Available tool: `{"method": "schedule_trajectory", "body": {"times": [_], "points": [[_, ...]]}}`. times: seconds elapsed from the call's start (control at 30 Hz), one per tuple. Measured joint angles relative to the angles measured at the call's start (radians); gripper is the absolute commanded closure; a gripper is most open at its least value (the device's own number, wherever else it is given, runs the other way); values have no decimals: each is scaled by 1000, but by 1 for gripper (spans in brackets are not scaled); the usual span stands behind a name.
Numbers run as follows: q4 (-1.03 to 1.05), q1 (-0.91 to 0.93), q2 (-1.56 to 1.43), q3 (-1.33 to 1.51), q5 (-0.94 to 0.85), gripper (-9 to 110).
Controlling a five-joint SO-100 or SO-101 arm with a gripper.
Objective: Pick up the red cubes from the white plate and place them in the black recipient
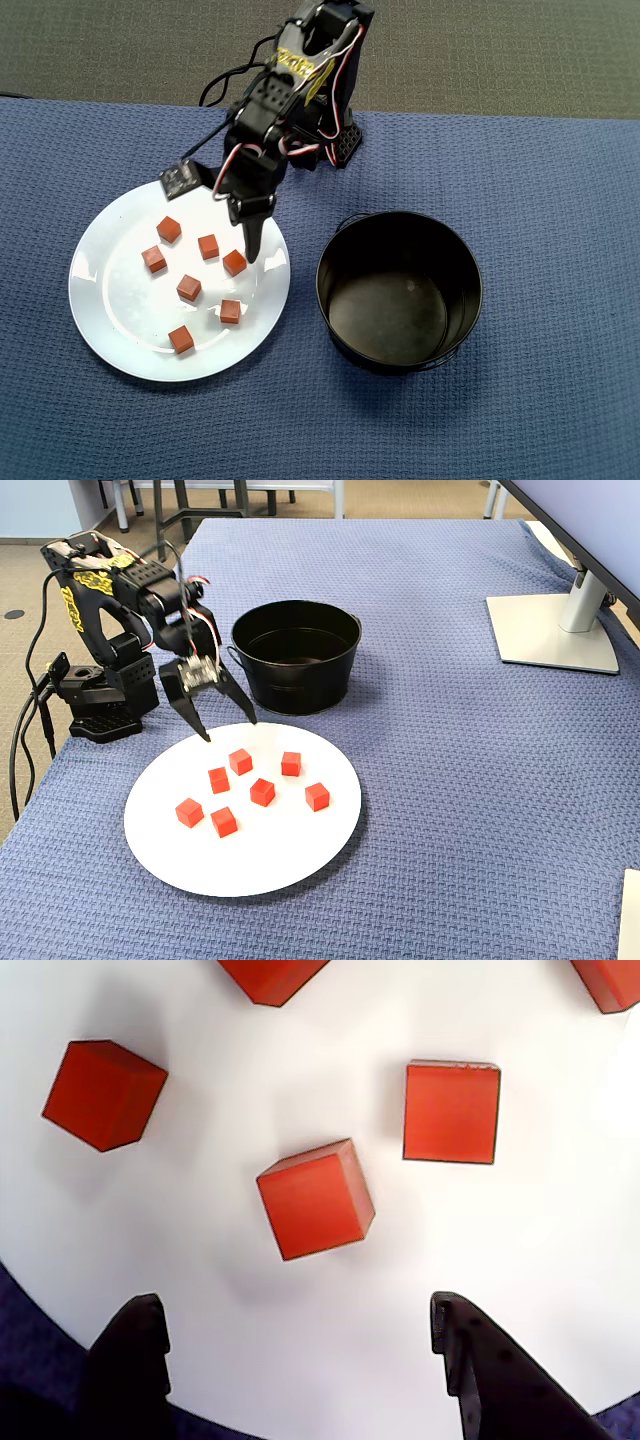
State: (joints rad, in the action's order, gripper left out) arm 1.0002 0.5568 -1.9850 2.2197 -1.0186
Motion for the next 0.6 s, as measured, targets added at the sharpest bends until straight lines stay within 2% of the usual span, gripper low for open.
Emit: {"method": "schedule_trajectory", "body": {"times": [0.6], "points": [[-117,18,304,-94,-71,81]]}}
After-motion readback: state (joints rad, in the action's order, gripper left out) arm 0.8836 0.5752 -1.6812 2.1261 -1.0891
